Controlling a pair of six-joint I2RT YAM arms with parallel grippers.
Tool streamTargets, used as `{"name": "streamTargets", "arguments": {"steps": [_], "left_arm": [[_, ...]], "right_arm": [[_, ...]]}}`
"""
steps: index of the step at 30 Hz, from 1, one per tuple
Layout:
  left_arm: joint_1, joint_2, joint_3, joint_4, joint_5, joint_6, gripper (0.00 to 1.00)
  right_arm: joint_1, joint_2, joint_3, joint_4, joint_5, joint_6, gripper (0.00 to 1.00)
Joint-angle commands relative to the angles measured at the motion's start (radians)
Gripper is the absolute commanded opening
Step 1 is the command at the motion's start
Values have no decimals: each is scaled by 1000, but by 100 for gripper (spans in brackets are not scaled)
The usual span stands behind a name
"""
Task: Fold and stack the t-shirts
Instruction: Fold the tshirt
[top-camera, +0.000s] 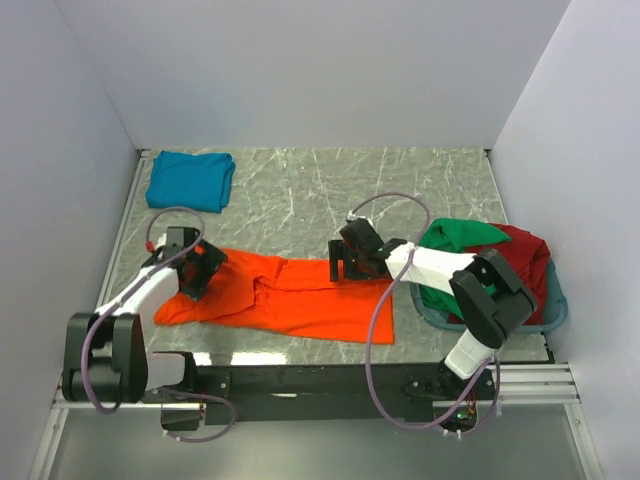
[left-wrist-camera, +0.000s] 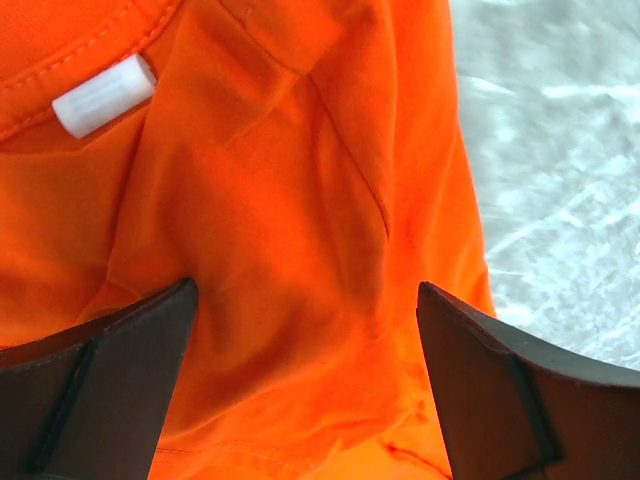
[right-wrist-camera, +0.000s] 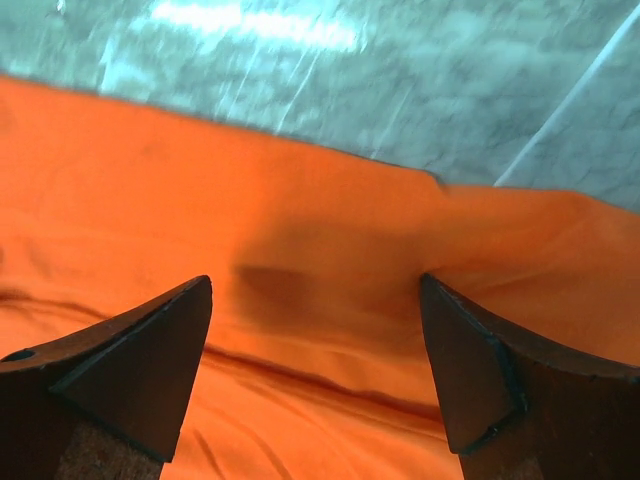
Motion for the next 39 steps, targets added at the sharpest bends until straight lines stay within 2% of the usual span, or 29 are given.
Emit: {"name": "streamTargets", "arguments": {"steps": [1,6,8,12,13,15,16,18,19,21,27,32,37,39], "left_arm": [[-86,112,12,46,-13,-39,99],[-205,336,146,66,-39,-60,99],[-244,417,259,48,-56,-59,100],[-346,675,506,-26,-102,-43,100],[-354,719,622,-56,-102,-31,99],[-363,857,753,-84,-92,-14,99],[-368,949,893,-125,-87,-10,99],[-374,1040,1049,-185,-78,10,99],[-379,1078,1198,-210,-43,22,99],[-396,1173,1370,-222,-27,42,99],[-396,1396,1701,-193,60,14,100],[-383,1421,1640,21,71,-60,100],[-383,1433,1711,6,39,-89,99],[-382,1398,1711,5,-27,-92,99]], "right_arm": [[47,-70,-86,-16,-45,24,91],[110,-206,-220,-23,-60,75,91],[148,-236,-246,-36,-60,100,91],[215,-300,-310,-49,-90,141,91],[228,-320,-317,-50,-94,153,91],[264,-334,-329,-53,-113,161,91],[277,-342,-329,-46,-122,169,91],[312,-339,-321,-33,-137,172,91],[327,-329,-315,-26,-142,173,91],[364,-309,-297,-18,-159,175,91],[430,-251,-242,7,-211,153,91],[475,-280,-225,-49,-165,166,91],[476,-378,-211,-85,-71,184,92],[475,-432,-193,-90,-56,189,93]]}}
